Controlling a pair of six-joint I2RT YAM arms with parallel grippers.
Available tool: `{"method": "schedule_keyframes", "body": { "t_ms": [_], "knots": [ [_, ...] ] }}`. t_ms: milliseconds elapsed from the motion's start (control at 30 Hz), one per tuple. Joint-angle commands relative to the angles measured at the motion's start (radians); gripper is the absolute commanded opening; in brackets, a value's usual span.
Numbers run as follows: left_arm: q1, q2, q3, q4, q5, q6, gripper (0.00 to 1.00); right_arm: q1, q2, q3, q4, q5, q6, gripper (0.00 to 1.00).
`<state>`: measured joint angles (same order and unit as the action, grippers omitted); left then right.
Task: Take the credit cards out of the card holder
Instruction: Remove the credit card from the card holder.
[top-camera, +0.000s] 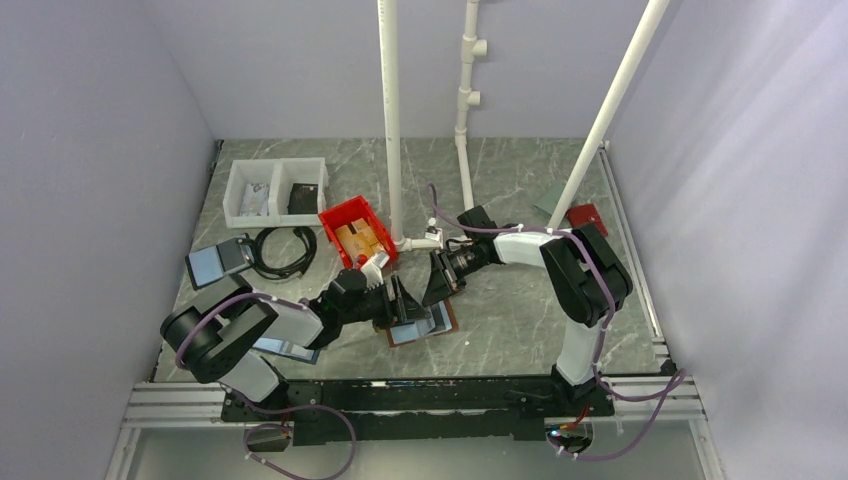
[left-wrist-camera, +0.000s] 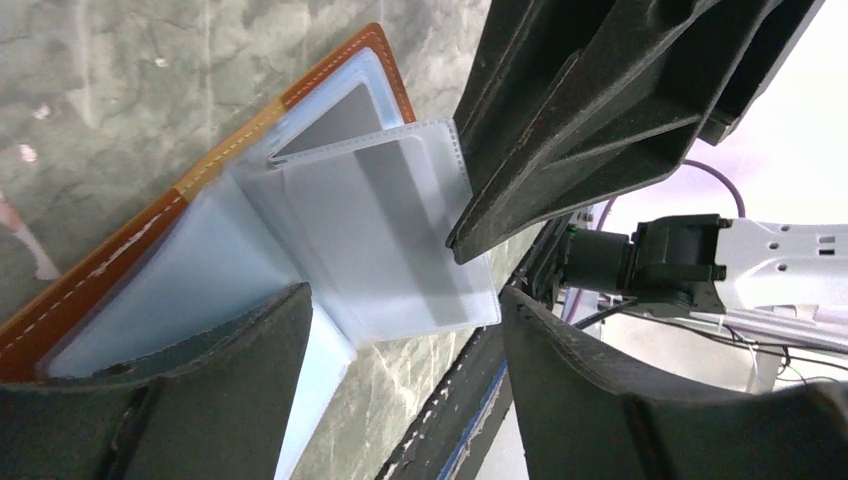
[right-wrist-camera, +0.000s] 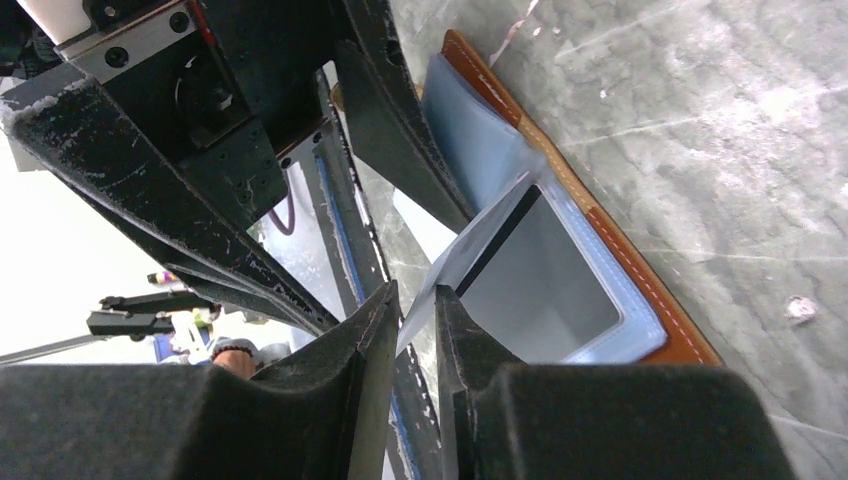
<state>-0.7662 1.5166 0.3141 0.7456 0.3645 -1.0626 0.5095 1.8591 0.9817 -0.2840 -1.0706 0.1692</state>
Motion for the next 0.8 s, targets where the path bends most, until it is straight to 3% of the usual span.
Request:
{"method": "schedule_keyframes", "body": {
  "t_ms": [0, 367, 767],
  "knots": [
    [-0.004, 0.033, -0.007, 0.132, 0.060, 0.002, 0.76, 0.014, -0.014, 0.002, 0.031, -0.056, 0.009, 0.23],
    [-0.007, 0.056, 0.010, 0.074, 0.023, -0.025, 0.78, 0.039, -0.016, 0.008, 0.028, -0.115, 0.003, 0.24],
    [-0.005, -0.035, 0.008, -0.131, -0.066, -0.010, 0.67, 0.046, -0.019, 0.014, 0.017, -0.128, -0.012, 0.27]
  ]
}}
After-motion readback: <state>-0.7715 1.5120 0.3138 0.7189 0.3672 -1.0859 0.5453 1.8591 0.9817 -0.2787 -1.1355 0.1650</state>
